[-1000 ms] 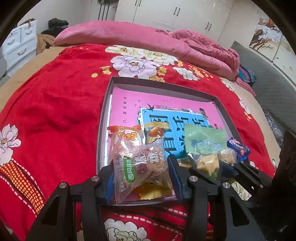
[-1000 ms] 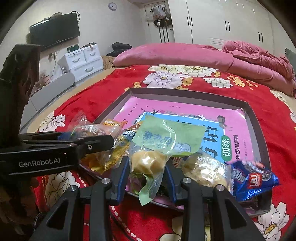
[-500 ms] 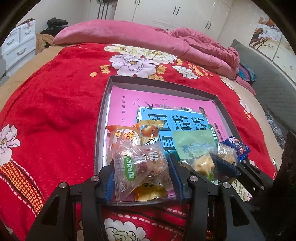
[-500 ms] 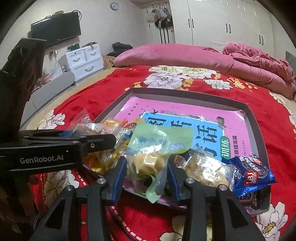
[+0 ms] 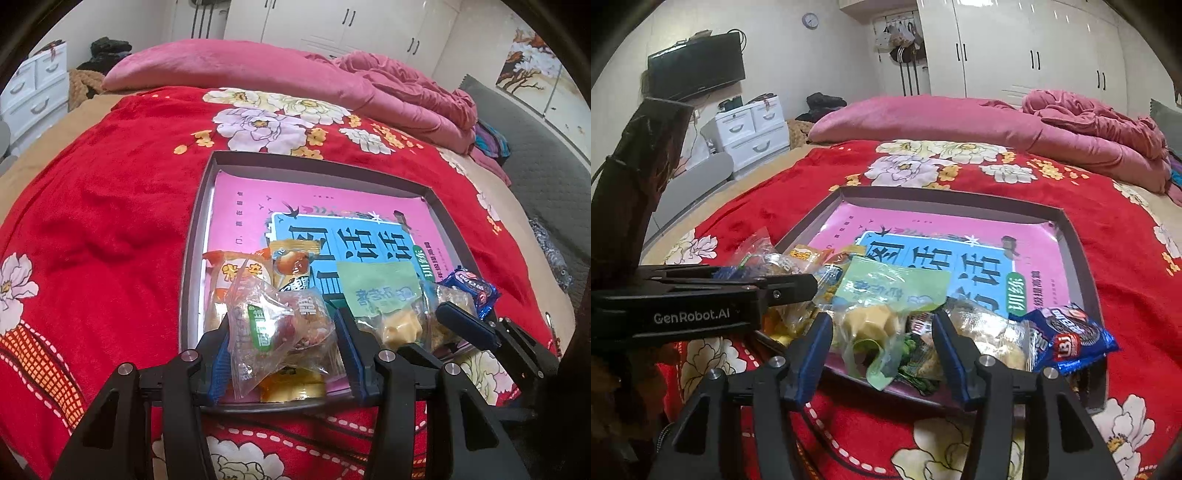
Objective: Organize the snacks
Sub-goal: 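Lower and release the clear bag with the left tool while the right tool releases the pale green bag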
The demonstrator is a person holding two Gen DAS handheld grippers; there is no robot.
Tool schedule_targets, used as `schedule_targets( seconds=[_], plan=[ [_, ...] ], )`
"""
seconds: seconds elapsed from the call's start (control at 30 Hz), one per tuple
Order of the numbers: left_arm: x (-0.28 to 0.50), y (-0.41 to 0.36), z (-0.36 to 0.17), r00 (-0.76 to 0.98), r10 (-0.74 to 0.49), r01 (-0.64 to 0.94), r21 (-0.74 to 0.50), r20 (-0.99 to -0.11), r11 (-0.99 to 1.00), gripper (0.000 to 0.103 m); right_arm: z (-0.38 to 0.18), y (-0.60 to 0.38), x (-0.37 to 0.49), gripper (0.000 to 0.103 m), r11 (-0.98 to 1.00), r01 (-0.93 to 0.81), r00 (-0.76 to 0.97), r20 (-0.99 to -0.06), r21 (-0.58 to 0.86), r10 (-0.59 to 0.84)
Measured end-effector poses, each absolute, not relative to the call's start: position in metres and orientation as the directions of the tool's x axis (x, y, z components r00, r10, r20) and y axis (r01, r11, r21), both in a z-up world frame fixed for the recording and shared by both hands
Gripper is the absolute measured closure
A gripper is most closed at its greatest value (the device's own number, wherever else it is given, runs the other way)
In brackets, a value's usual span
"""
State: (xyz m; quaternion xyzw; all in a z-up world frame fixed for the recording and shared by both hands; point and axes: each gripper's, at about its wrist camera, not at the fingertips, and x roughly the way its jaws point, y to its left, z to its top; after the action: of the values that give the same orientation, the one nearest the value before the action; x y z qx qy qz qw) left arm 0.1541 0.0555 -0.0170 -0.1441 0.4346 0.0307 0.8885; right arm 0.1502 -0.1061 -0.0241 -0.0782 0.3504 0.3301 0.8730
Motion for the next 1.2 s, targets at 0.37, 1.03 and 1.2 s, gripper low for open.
schedule_targets(
  seconds=[0.37,1.03,1.2],
  plan=[
    [0.159,0.045,-0.017,0.61,-0.075,-0.158,-0.214,-0.789,0.964,0.051,-0.02,-0.117,0.147,0.047,0.776,-0.623,0.55,-0.653,0.094,0.521],
    [0.16,0.038,-0.015,0.6,-0.074,-0.154,-0.206,-0.796,0.966,0.038,-0.013,-0.132,0.151,0.04,0.808,-0.578,0.578,-0.641,0.115,0.505],
    [0.158,0.038,-0.012,0.608,-0.072,-0.152,-0.205,-0.791,0.967,0.035,-0.013,-0.133,0.151,0.039,0.811,-0.575,0.582,-0.642,0.11,0.499]
  ],
)
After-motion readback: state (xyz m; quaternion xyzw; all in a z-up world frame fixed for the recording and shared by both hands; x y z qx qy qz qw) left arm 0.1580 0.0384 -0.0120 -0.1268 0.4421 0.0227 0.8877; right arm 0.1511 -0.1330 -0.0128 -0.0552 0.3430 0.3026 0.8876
